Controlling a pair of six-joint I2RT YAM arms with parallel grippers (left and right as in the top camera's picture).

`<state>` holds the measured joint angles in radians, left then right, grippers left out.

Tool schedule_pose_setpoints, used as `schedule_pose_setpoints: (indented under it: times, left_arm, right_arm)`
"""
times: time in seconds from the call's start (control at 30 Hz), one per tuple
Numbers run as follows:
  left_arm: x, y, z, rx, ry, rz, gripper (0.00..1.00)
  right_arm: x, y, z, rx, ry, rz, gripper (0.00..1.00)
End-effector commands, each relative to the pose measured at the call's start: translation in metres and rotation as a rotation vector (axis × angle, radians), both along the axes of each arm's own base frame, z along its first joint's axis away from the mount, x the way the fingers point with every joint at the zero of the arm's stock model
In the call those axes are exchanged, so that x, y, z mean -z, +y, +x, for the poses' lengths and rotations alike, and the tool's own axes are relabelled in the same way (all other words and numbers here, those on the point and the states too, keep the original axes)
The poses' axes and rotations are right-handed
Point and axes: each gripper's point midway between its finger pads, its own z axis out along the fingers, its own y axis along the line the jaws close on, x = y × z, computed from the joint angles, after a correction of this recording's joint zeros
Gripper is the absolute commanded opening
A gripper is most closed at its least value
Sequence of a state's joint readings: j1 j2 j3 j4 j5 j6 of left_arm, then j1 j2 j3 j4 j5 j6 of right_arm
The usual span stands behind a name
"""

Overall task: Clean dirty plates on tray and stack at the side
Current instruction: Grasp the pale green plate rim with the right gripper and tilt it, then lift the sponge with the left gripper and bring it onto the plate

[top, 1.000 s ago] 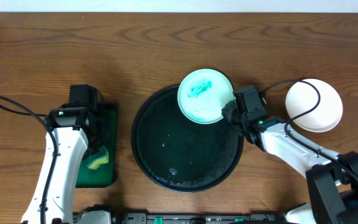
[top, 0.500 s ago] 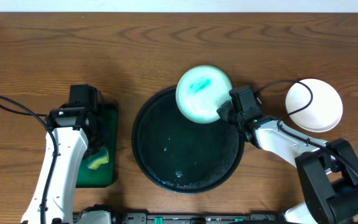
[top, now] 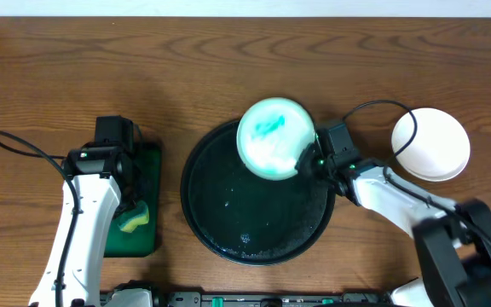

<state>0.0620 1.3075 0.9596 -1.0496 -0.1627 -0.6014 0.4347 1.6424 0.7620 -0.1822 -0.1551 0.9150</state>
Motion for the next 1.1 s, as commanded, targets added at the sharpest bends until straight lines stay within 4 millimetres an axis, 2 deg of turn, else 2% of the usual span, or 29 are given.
schedule_pose_setpoints:
  times: [0.0, 0.17, 0.3, 0.37, 0.47, 0.57, 0.63, 0.8, 0.9, 1.0, 1.07]
  left_arm:
    - [-0.001, 0.003, 0.001, 0.019, 0.007, 0.01, 0.07]
    - [-0.001, -0.002, 0.004, 0.057, 0.004, -0.013, 0.07]
    - [0.001, -0.026, 0.013, 0.179, -0.023, -0.12, 0.07]
    - [0.001, -0.045, 0.019, 0.268, -0.044, -0.192, 0.07]
    - [-0.004, -0.091, 0.026, 0.462, -0.104, -0.391, 0.07]
    - [-0.018, -0.135, 0.027, 0.602, -0.168, -0.586, 0.07]
    - [-0.027, -0.158, 0.028, 0.66, -0.204, -0.678, 0.07]
    - [-0.034, -0.188, 0.032, 0.757, -0.247, -0.733, 0.07]
    - [-0.032, -0.21, 0.031, 0.822, -0.241, -0.786, 0.07]
    - [-0.018, -0.229, 0.031, 0.822, -0.19, -0.817, 0.07]
    - [-0.002, -0.24, 0.033, 0.812, -0.147, -0.821, 0.07]
  right_arm:
    - [-0.014, 0.004, -0.028, -0.261, -0.028, -0.08, 0.01]
    - [-0.021, -0.017, -0.079, -0.466, 0.074, -0.184, 0.01]
    - [-0.016, -0.029, -0.102, -0.521, 0.16, -0.223, 0.01]
    - [-0.012, -0.028, -0.1, -0.51, 0.167, -0.22, 0.01]
    - [-0.003, -0.02, -0.089, -0.505, 0.147, -0.202, 0.01]
    - [0.012, -0.007, -0.085, -0.511, 0.167, -0.148, 0.01]
    - [0.026, 0.001, -0.085, -0.502, 0.201, -0.105, 0.01]
    - [0.053, 0.016, -0.091, -0.511, 0.273, -0.02, 0.01]
    - [0.059, 0.017, -0.091, -0.504, 0.284, -0.022, 0.01]
    - [0.055, 0.019, -0.086, -0.502, 0.263, -0.017, 0.01]
    - [0.051, 0.021, -0.083, -0.501, 0.25, -0.013, 0.01]
